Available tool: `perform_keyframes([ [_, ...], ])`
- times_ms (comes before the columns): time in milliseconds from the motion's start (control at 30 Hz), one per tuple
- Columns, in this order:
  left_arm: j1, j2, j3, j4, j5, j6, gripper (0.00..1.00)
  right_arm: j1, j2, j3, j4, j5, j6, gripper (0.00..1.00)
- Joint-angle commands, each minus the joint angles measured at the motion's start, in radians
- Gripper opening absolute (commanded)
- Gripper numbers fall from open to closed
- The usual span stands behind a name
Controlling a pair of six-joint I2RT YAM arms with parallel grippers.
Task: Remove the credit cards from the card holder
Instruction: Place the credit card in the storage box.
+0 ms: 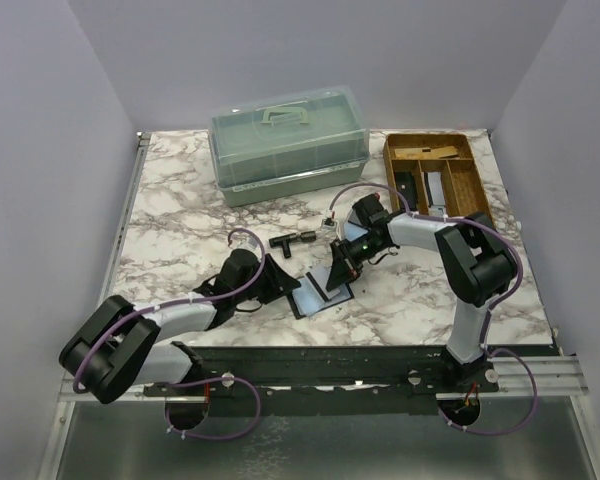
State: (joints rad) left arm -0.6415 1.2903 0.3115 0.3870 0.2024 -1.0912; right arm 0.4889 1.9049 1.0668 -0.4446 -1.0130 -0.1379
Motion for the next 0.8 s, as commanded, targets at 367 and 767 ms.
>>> perform_keyframes([
  [367, 0.012, -0.184, -0.015, -0.044, -0.014, 0.126, 0.59, -0.024, -0.117, 0.059, -0.180, -0.186, -0.261, 0.00],
  [767, 0.026, -0.320, -0.095, 0.090, -0.087, 0.088, 0.93, -0.582, -0.352, 0.142, -0.122, 0.061, -0.181, 0.00],
])
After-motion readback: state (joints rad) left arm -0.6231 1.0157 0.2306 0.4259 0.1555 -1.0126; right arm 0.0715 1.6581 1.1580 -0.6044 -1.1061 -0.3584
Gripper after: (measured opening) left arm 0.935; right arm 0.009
